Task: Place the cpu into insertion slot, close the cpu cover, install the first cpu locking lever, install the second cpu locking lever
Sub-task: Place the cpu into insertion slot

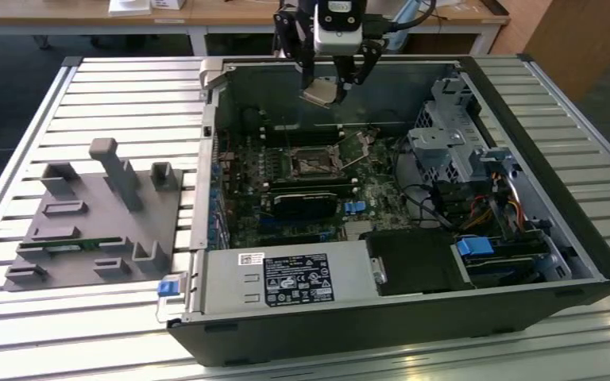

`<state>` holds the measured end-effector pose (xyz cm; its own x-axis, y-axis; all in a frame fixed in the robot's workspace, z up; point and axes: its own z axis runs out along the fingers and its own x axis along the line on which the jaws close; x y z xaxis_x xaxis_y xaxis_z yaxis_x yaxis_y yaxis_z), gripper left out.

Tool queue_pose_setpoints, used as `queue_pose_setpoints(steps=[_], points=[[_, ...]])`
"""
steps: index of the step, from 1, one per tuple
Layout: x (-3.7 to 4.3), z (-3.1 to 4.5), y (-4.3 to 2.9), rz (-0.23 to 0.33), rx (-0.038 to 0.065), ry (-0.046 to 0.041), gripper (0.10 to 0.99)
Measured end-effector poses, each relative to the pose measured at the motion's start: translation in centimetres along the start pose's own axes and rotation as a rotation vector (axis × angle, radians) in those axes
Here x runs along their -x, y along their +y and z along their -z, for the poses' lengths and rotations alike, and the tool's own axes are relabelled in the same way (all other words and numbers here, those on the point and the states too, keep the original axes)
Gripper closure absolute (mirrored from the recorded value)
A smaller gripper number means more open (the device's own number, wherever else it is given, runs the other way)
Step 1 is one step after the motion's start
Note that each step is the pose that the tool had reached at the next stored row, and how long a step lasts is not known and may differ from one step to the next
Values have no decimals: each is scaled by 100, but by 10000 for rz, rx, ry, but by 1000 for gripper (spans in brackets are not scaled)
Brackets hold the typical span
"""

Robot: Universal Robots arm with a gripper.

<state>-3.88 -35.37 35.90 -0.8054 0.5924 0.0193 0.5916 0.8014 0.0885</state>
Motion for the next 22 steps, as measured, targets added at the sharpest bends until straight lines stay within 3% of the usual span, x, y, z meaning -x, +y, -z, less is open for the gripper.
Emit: queue_pose_setpoints(steps=[22], points=[[-1,-1,1,-1545,30,-137,545]])
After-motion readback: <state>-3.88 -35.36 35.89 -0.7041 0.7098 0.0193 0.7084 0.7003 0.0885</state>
